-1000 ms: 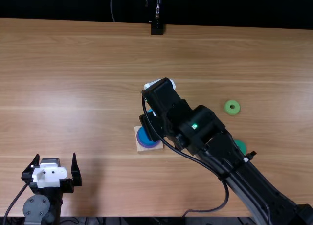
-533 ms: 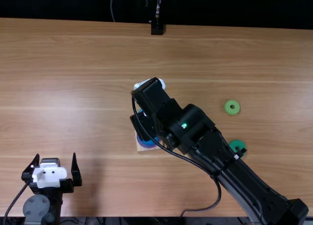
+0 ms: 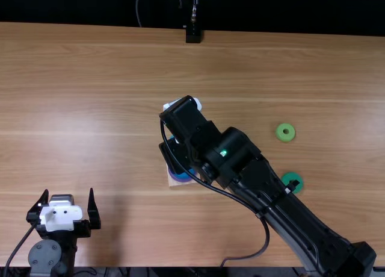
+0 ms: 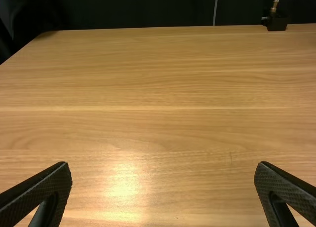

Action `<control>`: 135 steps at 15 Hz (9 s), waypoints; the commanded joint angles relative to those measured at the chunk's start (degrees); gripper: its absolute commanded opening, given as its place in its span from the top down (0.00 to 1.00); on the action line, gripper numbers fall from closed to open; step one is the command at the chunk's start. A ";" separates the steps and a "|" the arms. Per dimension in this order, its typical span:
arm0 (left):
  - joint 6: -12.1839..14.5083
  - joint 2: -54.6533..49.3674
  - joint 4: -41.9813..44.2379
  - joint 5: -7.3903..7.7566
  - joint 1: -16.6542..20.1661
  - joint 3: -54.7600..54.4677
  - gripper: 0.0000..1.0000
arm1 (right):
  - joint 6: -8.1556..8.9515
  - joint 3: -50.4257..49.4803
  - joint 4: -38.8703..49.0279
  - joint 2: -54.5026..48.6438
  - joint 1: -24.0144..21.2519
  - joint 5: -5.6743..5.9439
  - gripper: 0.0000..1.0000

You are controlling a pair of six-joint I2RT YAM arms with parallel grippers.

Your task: Build the Hanoi tower: stack the rings onto the peg from bottom to top in this color order: purple, dark blue, light blue, dark green, light green, yellow, orange.

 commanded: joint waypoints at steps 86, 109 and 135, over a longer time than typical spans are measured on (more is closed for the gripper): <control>0.24 -0.67 -4.59 -0.03 0.46 -5.93 0.00 | -0.92 -2.77 0.22 0.63 -0.71 -1.26 0.35; 0.24 -0.67 -4.59 -0.03 0.46 -5.93 0.00 | -13.57 -20.35 35.02 -10.97 -17.41 5.81 0.00; 0.24 -0.67 -4.59 -0.03 0.46 -5.93 0.00 | -8.19 -50.94 28.80 -20.37 -46.50 -6.00 0.00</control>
